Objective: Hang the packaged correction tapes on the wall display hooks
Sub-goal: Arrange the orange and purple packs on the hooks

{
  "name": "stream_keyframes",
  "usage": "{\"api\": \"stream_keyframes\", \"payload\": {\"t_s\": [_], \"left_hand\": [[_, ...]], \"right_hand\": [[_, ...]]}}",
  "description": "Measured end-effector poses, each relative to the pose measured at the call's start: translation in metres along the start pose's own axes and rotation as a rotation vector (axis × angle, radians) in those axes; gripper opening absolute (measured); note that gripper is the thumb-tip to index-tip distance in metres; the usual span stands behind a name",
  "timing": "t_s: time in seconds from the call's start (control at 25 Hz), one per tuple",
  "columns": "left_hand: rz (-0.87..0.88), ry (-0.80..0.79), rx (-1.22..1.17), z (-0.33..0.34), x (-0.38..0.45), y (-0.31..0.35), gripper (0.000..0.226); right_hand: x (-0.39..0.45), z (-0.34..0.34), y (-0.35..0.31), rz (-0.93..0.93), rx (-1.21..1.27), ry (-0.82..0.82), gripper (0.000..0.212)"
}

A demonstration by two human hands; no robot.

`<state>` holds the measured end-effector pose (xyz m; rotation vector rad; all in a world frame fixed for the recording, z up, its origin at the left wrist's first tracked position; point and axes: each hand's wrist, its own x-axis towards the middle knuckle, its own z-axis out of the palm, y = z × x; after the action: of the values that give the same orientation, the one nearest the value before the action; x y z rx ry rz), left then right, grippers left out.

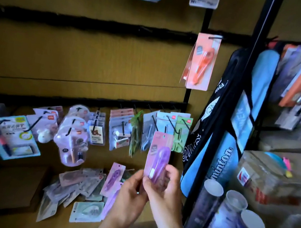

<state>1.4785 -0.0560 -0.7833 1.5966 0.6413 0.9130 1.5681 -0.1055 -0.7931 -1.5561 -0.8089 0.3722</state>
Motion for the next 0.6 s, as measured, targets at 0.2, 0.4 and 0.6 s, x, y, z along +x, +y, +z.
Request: {"api": "stream_keyframes", "payload": {"t_s": [0.2,0.4,0.6], "left_hand": [[0.235,-0.029,0.138,-0.011,0.031,0.062,0.038],[0.284,-0.202,0.303,-0.026,0.056,0.083,0.058],[0.206,-0.064,0.427,-0.044,0.069,0.075,0.08]], "right_hand": [[0.045,-0.007,-0.07,-0.071,0.036,-0.057,0.061],[0.073,-0.016,-0.115,-0.105,-0.016,0.009,0.052],[0.113,-0.027,-0.159,-0.265,-0.228,0.26,0.075]]}}
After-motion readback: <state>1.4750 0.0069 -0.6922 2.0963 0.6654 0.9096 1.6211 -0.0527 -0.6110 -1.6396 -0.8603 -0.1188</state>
